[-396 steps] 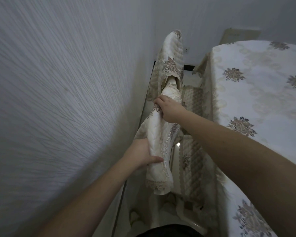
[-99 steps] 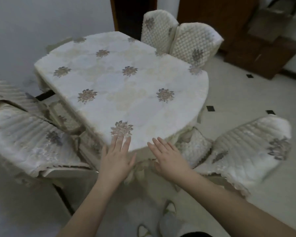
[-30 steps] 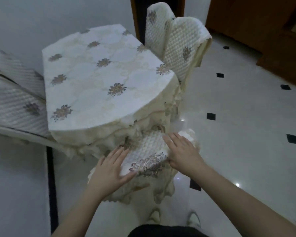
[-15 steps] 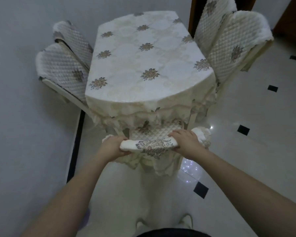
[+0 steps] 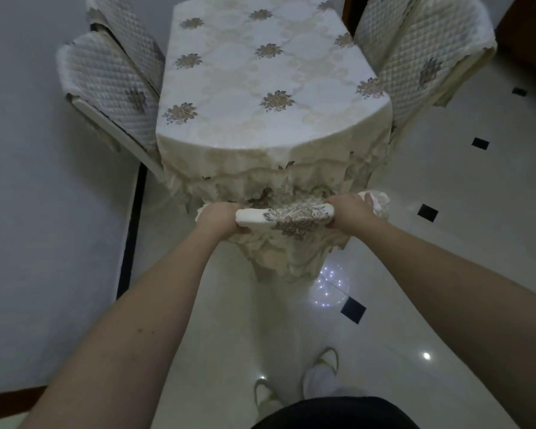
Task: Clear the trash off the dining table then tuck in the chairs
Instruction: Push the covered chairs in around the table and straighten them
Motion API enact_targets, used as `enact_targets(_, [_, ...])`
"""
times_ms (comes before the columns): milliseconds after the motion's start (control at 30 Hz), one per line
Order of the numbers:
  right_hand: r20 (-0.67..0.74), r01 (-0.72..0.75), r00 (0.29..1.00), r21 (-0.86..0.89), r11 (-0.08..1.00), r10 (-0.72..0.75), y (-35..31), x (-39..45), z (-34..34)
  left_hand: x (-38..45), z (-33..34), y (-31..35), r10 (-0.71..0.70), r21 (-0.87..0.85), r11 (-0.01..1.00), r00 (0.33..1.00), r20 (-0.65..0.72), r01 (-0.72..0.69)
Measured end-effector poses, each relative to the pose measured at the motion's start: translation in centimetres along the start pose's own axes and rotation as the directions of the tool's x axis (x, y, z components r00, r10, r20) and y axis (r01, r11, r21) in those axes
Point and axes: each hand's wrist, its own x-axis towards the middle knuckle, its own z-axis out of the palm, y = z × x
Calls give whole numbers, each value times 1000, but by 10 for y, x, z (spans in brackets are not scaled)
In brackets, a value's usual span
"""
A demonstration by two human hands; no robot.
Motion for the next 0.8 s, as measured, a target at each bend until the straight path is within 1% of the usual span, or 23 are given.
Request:
enact_targets(133, [-15,-8,1000,-10,1000,8,-1,-5,-3,-5,4,2,3,-20,1000,1000,-16,-3])
enact_targets(300, [-21,-5,1000,-11,1000,4,2,-8,-3,-9,8,5,-20,-37,999,1000,-1,20])
enact_targets(500, [-55,17,998,-12,1000,-18,0,-8,-2,-7,8,4,-23,-12,1000,1000,-18,23])
enact_targets(633, [-27,-42,999,-49,998,41,-9,-7,-3,-8,5,2,3,42,999,1000,-31,-2])
enact_targets(700, [-27,-59,998,-72,996,57,-16,-7,0,-9,4,-2,-2,55,998,1000,-31,3])
enact_targets(800, [-30,-65,998,-60,996,63,-23,-7,5,-13,4,-7,-26,45,999,998,-49,28])
